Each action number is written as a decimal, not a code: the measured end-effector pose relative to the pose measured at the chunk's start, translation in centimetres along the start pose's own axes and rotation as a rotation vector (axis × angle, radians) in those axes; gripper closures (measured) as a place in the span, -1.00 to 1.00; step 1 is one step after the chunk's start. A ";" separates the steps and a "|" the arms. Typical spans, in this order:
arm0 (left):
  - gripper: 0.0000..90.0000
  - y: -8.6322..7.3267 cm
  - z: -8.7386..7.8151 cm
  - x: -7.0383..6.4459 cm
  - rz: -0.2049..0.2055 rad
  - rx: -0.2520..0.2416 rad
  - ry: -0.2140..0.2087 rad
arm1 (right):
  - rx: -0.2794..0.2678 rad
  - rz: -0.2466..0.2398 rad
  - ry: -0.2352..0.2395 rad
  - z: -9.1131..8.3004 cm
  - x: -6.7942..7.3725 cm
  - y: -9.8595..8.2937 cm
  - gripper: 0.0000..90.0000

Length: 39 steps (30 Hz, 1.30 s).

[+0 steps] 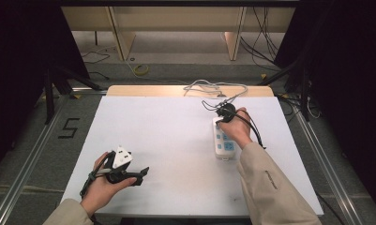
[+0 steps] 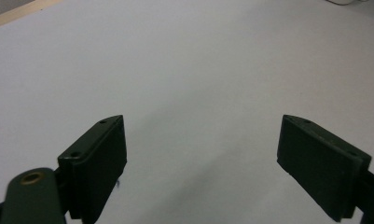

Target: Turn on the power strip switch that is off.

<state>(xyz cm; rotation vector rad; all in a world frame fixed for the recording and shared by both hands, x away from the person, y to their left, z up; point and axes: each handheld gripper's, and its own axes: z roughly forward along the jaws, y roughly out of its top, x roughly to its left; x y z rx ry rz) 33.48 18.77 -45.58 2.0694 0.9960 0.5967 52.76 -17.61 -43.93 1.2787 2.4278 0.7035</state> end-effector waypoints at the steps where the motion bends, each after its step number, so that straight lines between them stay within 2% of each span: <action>1: -0.66 0.0 0.0 0.0 0.000 0.000 0.000 | -0.003 0.002 -0.001 -0.1 -0.1 0.0 1.00; 10: -0.66 0.0 0.0 0.0 0.002 -0.002 0.002 | -0.034 0.011 0.008 -0.7 0.0 -0.1 0.91; 19: -0.66 0.0 0.0 0.0 0.001 -0.001 0.003 | -0.060 -0.005 0.008 -1.6 0.1 -0.2 0.79; 29: -0.66 0.0 -0.1 0.1 -0.002 0.000 0.004 | -0.077 -0.013 0.004 -2.9 -0.2 -1.2 0.57; 39: -0.66 -0.1 -0.1 0.1 -0.007 0.000 0.006 | -0.091 0.004 0.009 -3.9 -0.5 -2.3 0.35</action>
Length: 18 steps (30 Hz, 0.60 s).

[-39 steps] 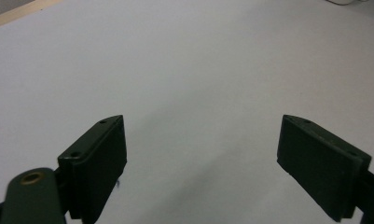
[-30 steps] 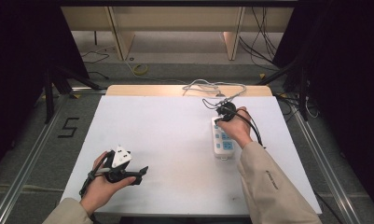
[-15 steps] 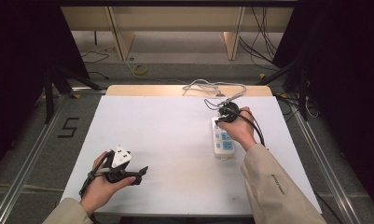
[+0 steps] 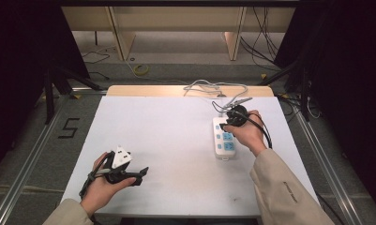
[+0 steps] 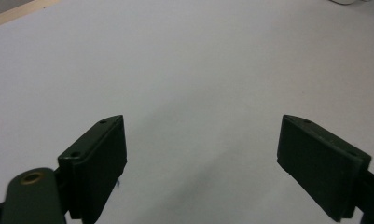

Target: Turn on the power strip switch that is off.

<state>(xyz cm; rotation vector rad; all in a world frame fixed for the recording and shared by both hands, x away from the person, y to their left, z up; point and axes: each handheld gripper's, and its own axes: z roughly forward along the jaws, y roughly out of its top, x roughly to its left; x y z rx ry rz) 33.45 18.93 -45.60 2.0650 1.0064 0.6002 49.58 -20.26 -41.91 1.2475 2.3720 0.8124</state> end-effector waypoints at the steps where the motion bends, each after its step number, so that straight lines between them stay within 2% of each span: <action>1: -0.66 0.0 0.0 0.0 0.000 0.000 0.000 | -0.002 0.003 0.003 -0.1 0.0 -0.2 0.34; 18: -0.66 0.0 -0.1 0.1 -0.003 0.006 -0.001 | -0.064 0.042 0.029 -2.4 -0.4 -3.2 0.12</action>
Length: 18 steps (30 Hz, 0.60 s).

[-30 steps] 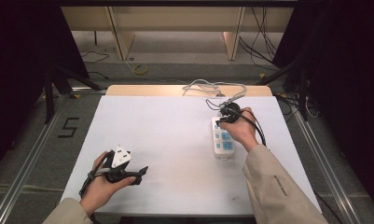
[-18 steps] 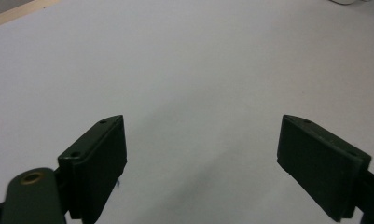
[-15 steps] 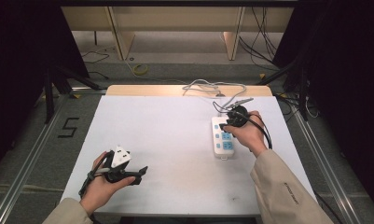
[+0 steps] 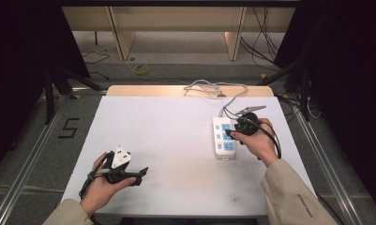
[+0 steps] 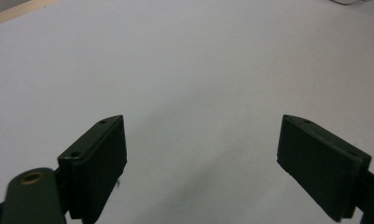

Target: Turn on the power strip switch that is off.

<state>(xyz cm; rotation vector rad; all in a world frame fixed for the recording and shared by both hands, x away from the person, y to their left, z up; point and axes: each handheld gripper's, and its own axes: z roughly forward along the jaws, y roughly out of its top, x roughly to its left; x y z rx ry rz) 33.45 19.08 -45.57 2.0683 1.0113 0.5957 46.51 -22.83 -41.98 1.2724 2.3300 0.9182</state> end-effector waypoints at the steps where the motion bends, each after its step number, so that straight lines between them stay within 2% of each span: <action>1: -0.66 0.0 0.0 0.0 -0.003 -0.003 0.002 | -0.003 0.002 0.002 -0.2 0.0 -0.2 0.10; 11: -0.66 0.0 0.0 0.1 -0.006 -0.003 0.004 | -0.054 0.005 0.034 -1.4 0.1 -2.0 -0.05; 18: -0.66 -0.1 0.0 0.1 -0.011 -0.003 0.005 | -0.109 0.023 0.067 -2.6 0.3 -4.2 -0.19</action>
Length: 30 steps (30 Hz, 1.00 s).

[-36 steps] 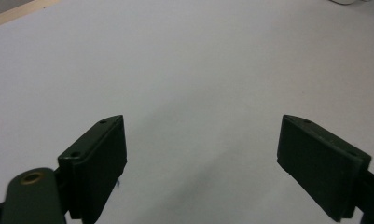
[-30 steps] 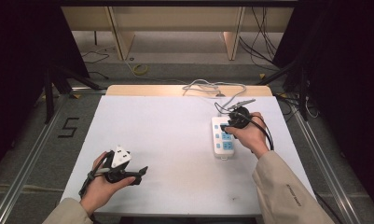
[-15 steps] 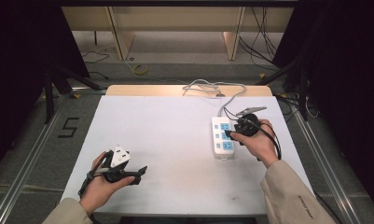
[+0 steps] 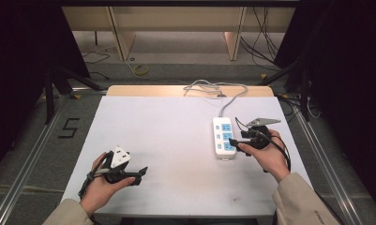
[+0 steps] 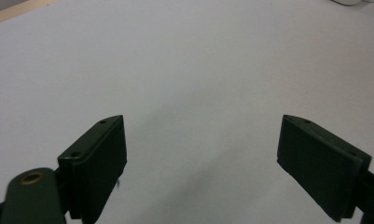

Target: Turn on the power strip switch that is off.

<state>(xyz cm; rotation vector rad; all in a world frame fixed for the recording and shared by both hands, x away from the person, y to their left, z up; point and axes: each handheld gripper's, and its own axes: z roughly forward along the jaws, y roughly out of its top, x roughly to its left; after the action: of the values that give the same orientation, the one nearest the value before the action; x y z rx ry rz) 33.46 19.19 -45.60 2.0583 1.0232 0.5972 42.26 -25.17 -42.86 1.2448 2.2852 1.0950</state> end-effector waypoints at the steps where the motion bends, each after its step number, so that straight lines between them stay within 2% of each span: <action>1: -0.66 0.0 0.0 0.0 -0.001 0.000 0.000 | -0.006 0.003 0.010 -0.2 0.1 -0.4 -0.21; 12: -0.66 0.0 0.0 0.0 0.002 -0.003 0.000 | -0.073 -0.024 0.038 -2.0 1.1 -3.4 -0.26; 16: -0.66 0.0 0.0 0.0 0.003 0.000 -0.005 | -0.093 -0.016 0.039 -2.5 1.2 -4.2 -0.26; 30: -0.66 0.0 0.1 -0.1 0.000 0.006 -0.013 | -0.123 -0.019 0.034 -3.0 1.1 -4.8 -0.32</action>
<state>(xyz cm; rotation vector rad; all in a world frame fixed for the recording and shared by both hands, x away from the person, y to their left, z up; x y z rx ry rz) 33.51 19.09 -45.62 2.0655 1.0186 0.5810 37.13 -27.21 -44.41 1.1640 2.2125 1.2387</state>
